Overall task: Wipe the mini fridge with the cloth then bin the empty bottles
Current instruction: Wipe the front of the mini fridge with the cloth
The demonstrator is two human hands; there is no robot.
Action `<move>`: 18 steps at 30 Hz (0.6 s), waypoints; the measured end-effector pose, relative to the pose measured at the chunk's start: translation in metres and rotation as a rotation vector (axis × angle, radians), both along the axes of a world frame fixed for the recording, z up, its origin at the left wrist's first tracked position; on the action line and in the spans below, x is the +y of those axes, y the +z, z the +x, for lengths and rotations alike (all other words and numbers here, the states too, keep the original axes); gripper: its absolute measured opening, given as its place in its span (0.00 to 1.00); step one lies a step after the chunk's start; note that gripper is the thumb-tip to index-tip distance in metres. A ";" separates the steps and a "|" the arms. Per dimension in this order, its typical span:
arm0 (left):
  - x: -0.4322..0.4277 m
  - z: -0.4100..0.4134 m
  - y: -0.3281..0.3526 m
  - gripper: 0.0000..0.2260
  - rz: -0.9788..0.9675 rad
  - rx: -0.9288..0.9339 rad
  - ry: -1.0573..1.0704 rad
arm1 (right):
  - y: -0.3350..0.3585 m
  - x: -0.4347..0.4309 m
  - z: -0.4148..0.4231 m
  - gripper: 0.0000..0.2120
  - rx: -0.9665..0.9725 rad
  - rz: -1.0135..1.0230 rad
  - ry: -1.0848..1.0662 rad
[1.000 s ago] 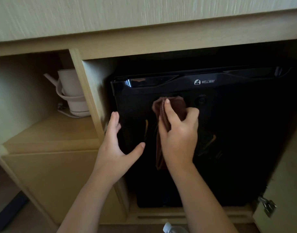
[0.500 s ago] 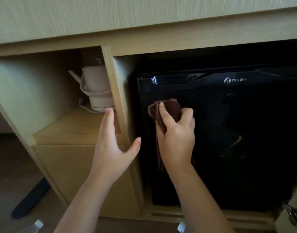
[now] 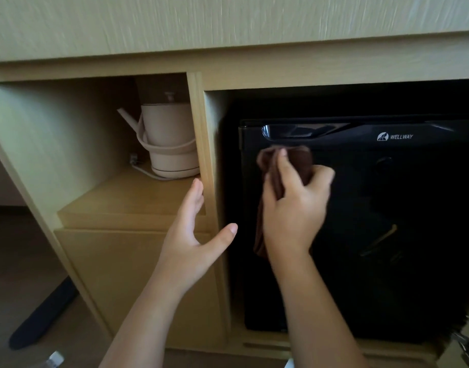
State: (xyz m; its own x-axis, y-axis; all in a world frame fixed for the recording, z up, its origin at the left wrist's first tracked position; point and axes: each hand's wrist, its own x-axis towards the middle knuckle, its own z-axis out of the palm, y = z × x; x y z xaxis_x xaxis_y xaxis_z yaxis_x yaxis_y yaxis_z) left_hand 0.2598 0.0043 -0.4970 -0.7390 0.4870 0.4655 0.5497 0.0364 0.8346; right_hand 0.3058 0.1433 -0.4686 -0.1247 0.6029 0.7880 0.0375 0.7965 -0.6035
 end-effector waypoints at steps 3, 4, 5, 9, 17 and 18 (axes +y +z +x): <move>0.000 -0.001 0.001 0.41 -0.012 0.011 -0.001 | -0.003 -0.017 -0.007 0.20 -0.108 0.160 0.019; 0.001 -0.001 0.002 0.42 -0.018 0.015 0.011 | -0.004 -0.017 -0.007 0.20 -0.134 0.190 0.037; 0.002 -0.001 0.002 0.42 -0.028 0.024 0.028 | -0.006 -0.014 -0.005 0.20 -0.141 0.197 0.060; 0.003 0.001 0.001 0.43 -0.078 0.065 0.094 | -0.005 0.018 0.015 0.18 0.084 -0.051 0.046; -0.002 -0.001 0.002 0.42 -0.052 0.037 0.027 | -0.001 0.001 -0.004 0.15 0.050 0.026 0.039; -0.002 -0.002 0.002 0.42 -0.057 0.034 0.021 | -0.008 -0.008 -0.009 0.16 -0.017 0.107 0.049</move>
State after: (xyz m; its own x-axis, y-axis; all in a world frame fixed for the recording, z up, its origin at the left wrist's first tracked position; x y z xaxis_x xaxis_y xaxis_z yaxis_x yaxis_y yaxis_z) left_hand 0.2579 0.0020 -0.4948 -0.7339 0.4976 0.4624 0.5760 0.0951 0.8119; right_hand 0.2970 0.1354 -0.4763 -0.1659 0.5085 0.8449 0.0069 0.8574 -0.5146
